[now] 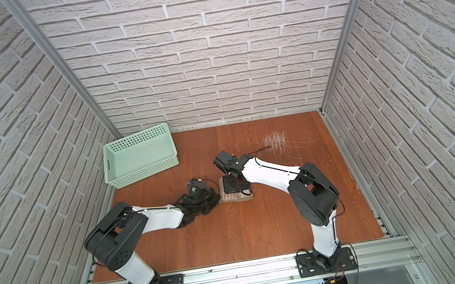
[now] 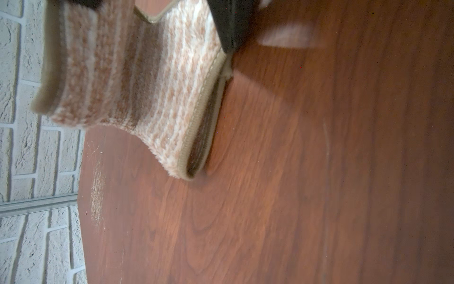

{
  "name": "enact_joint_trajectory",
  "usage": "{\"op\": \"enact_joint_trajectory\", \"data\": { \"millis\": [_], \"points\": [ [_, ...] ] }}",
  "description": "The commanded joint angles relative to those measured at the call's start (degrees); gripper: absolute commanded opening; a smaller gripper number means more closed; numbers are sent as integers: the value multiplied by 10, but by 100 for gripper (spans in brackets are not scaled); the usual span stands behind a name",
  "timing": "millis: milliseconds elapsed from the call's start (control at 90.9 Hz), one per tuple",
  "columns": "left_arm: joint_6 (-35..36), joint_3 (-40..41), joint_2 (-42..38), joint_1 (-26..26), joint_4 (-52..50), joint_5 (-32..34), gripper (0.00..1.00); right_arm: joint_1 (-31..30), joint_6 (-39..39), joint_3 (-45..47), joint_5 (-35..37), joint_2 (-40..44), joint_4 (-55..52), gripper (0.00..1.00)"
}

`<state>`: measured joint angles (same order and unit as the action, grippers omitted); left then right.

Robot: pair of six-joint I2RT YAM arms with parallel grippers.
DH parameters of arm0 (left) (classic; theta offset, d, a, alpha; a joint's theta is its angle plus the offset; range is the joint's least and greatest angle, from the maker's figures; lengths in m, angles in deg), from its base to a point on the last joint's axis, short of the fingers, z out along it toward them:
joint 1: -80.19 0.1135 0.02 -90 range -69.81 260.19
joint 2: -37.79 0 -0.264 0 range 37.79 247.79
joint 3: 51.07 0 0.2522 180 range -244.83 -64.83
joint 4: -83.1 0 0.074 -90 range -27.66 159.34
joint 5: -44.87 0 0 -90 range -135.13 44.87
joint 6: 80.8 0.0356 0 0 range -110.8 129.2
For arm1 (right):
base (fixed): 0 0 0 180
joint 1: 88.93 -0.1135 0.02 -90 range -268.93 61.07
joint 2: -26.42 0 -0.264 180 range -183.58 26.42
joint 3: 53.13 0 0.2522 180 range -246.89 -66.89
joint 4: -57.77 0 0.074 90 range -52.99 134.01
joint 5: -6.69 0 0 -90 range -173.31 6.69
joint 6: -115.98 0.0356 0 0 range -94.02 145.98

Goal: Fold the square dishcloth
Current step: Fold the cleaning item at the center of the board.

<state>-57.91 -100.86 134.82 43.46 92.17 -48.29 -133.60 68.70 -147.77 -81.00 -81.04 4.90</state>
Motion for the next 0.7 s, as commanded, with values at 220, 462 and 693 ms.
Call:
{"op": "enact_joint_trajectory", "data": {
  "millis": [220, 462, 693],
  "points": [
    [-3, 14, 16, -6, -3, 5, 0, -5, 22, -42, -10, -46, 19, 3],
    [-5, 14, 17, -6, -4, 7, 0, -4, 33, -54, -23, -69, 33, 3],
    [-7, 15, 16, -6, 0, 5, 0, -4, 40, -59, -38, -79, 46, 3]
  ]
}}
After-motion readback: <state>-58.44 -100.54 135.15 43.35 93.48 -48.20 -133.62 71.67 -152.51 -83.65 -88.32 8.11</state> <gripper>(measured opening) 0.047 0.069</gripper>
